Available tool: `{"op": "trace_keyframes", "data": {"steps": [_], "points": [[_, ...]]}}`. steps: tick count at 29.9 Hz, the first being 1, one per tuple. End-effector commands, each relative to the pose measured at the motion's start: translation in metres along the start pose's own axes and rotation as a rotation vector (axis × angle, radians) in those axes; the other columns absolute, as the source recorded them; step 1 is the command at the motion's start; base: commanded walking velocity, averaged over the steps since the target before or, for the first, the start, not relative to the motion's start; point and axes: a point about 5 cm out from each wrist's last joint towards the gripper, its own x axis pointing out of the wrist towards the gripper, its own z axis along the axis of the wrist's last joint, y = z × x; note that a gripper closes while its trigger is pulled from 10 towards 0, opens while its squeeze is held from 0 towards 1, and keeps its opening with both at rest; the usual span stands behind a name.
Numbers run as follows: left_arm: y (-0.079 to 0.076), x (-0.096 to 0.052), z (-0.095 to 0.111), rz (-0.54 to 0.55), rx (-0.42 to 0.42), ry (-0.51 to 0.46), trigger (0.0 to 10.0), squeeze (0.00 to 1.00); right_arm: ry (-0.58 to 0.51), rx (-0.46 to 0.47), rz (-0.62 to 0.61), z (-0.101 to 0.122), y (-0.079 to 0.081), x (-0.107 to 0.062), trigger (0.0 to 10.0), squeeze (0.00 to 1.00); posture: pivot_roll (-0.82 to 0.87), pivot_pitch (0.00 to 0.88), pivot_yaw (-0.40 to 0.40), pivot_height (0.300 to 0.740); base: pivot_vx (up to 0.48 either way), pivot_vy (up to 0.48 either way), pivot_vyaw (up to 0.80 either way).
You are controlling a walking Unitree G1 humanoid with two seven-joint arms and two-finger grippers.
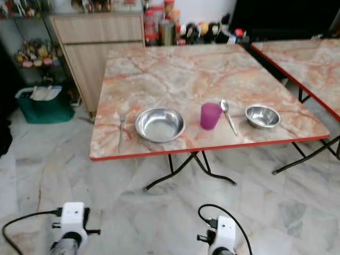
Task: Setting the table
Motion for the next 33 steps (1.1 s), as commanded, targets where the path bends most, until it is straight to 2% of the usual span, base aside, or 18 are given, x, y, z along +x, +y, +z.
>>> {"op": "trace_keyframes", "data": {"steps": [1,8,11,12,14,15,16,17,18,19,20,23,24,26,33], "points": [[0.003,-0.005,-0.001,0.026,-0.010,-0.024,10.0,0.00,-0.001,0.000,-0.008,-0.001,-0.004,-0.001,10.0,0.00,0.03,0.000,0.003,0.740,0.000,0.000,0.00],[0.011,-0.022,0.003,0.081,-0.026,-0.109,10.0,0.00,0.000,-0.003,-0.005,0.000,-0.004,-0.001,10.0,0.00,0.05,0.000,-0.006,0.740,0.000,0.000,0.00],[0.014,-0.032,0.016,0.118,-0.035,-0.188,10.0,0.00,-0.002,0.001,-0.010,0.001,-0.006,-0.001,10.0,0.00,0.06,0.000,-0.020,0.740,0.000,0.000,0.00],[0.016,-0.033,0.024,0.132,-0.037,-0.219,10.0,0.00,-0.001,0.000,-0.011,0.001,-0.007,-0.001,10.0,0.00,0.07,0.000,-0.029,0.740,0.000,0.000,0.00],[0.019,-0.029,0.057,0.161,-0.054,-0.337,10.0,0.00,0.004,-0.013,-0.008,0.002,-0.007,-0.001,10.0,0.00,0.08,0.000,-0.041,0.740,0.000,0.000,0.00],[0.019,-0.029,0.057,0.161,-0.054,-0.337,10.0,0.00,0.004,-0.013,-0.008,0.002,-0.007,-0.001,10.0,0.00,0.08,0.000,-0.041,0.740,0.000,0.000,0.00],[0.022,-0.024,0.076,0.178,-0.048,-0.399,10.0,0.00,0.006,-0.020,-0.004,0.002,-0.007,-0.001,10.0,0.00,0.09,0.000,-0.047,0.740,0.000,0.000,0.00],[0.022,-0.024,0.076,0.178,-0.048,-0.399,10.0,0.00,0.006,-0.020,-0.004,0.002,-0.007,-0.001,10.0,0.00,0.09,0.000,-0.047,0.740,0.000,0.000,0.00],[0.022,-0.018,0.098,0.189,-0.058,-0.468,10.0,0.00,0.006,-0.020,-0.003,0.003,-0.006,0.000,10.0,0.00,0.09,0.000,-0.051,0.740,0.000,0.000,0.00],[0.021,-0.015,0.109,0.186,-0.061,-0.500,10.0,0.00,0.003,-0.020,0.000,0.004,-0.005,0.000,10.0,0.00,0.09,0.000,-0.051,0.740,0.000,0.000,0.00],[0.018,-0.012,0.125,0.169,-0.055,-0.545,10.0,0.00,0.000,-0.019,0.003,0.005,-0.004,0.001,10.0,0.00,0.09,0.000,-0.049,0.740,0.000,0.000,0.00],[0.004,-0.006,0.158,0.111,-0.055,-0.614,10.0,0.00,-0.008,-0.015,0.007,0.008,-0.001,0.002,10.0,0.00,0.08,0.000,-0.043,0.740,0.000,0.000,0.00],[0.004,-0.006,0.158,0.111,-0.055,-0.614,10.0,0.00,-0.008,-0.015,0.007,0.008,-0.001,0.002,10.0,0.00,0.08,0.000,-0.043,0.740,0.000,0.000,0.00],[-0.020,0.001,0.172,0.007,-0.053,-0.623,10.0,0.00,-0.013,-0.006,0.006,0.009,0.000,0.002,10.0,0.00,0.07,0.000,-0.034,0.740,0.133,0.000,0.00],[-0.063,0.012,0.175,-0.142,-0.062,-0.572,10.0,0.00,-0.011,0.004,-0.007,0.007,-0.002,0.002,10.0,0.00,0.05,0.000,-0.023,0.740,0.348,0.000,0.00]]}}
